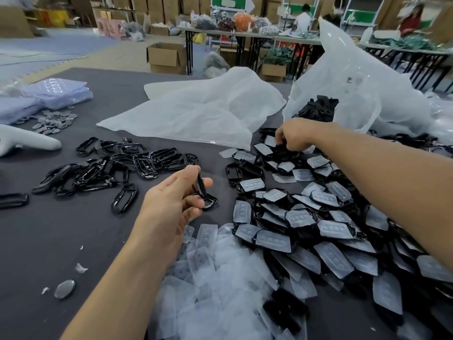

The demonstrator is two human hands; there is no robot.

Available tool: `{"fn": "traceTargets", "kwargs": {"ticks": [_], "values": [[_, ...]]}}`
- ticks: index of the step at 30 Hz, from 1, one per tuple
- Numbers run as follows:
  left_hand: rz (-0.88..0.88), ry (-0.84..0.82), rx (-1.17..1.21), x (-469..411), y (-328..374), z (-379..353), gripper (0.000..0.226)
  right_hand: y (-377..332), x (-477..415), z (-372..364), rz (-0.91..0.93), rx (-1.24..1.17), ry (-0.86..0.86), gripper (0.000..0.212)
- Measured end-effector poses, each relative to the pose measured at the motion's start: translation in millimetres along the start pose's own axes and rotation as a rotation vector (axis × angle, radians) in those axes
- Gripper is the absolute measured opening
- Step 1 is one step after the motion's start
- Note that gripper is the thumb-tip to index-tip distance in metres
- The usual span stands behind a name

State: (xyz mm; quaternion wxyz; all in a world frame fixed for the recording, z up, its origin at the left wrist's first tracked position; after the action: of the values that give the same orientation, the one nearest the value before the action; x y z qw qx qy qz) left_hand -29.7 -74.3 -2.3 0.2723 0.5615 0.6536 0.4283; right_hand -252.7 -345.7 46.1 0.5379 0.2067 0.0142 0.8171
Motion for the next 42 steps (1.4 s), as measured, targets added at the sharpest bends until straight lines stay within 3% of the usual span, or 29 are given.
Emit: {"fn": "traceTargets", "kwargs": {"ticks": [3, 8, 11, 15, 19, 25, 28, 30, 34, 36, 38, 42], "values": [[0.002, -0.007, -0.011, 0.0, -0.1, 0.2, 0.058, -5.9, 2.3, 2.7, 0.001, -0.074, -0.147, 0.046], [0.006, -0.009, -0.016, -0.1, -1.6, -0.5, 0.058, -10.6, 3.4, 2.1, -0.021, -0.134, -0.204, 0.042], [0.008, -0.011, -0.013, 1.2, -2.2, -1.4, 0.055, -16.8, 3.1, 3.3, -0.010, -0.201, -0.236, 0.051], [0.016, -0.014, -0.017, 3.3, -2.4, -0.1, 0.052, -17.2, 8.5, 6.1, 0.025, -0.302, -0.057, 0.048], [0.020, -0.005, -0.007, 4.2, -1.7, 3.9, 0.051, -14.1, 26.6, 6.0, -0.007, -0.398, 0.162, 0.025], [-0.018, 0.033, 0.047, 8.4, 2.3, 10.6, 0.043, -24.1, 83.8, 15.6, -0.025, -1.040, 0.432, 0.019], [-0.041, 0.098, 0.070, 16.0, 7.3, 17.3, 0.025, -70.7, 129.0, 18.4, 0.199, -1.446, 0.289, 0.023], [-0.059, 0.122, 0.077, 25.9, 12.2, 25.1, 0.023, -106.6, 159.2, 12.5, 0.295, -1.542, 0.204, 0.024], [-0.109, 0.165, 0.018, 53.2, 23.7, 46.7, 0.017, -172.4, 208.9, -22.0, 0.335, -1.416, 0.091, 0.026], [-0.132, 0.184, -0.047, 66.5, 26.8, 57.7, 0.014, -196.1, 223.5, -41.2, 0.281, -1.213, 0.086, 0.021], [-0.141, 0.161, -0.113, 77.6, 26.1, 62.1, 0.015, -211.2, 232.3, -54.7, 0.222, -1.014, 0.161, 0.017], [-0.137, 0.147, -0.197, 84.4, 19.8, 56.6, 0.024, -224.3, 241.5, -62.3, 0.163, -1.050, 0.325, 0.019]]}}
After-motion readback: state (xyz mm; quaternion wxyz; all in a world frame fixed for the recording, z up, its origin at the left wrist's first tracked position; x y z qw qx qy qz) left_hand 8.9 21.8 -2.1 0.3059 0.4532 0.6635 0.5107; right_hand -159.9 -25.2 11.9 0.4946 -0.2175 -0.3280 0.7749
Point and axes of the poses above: each hand's wrist, its own x-axis away from the middle knuckle, its own z-axis out of the back of the hand, y = z × x, the point moved 3 cm from there along -x, towards the middle knuckle, and after that the axes turned 6 degrees about -y, right-handed, at the moved point
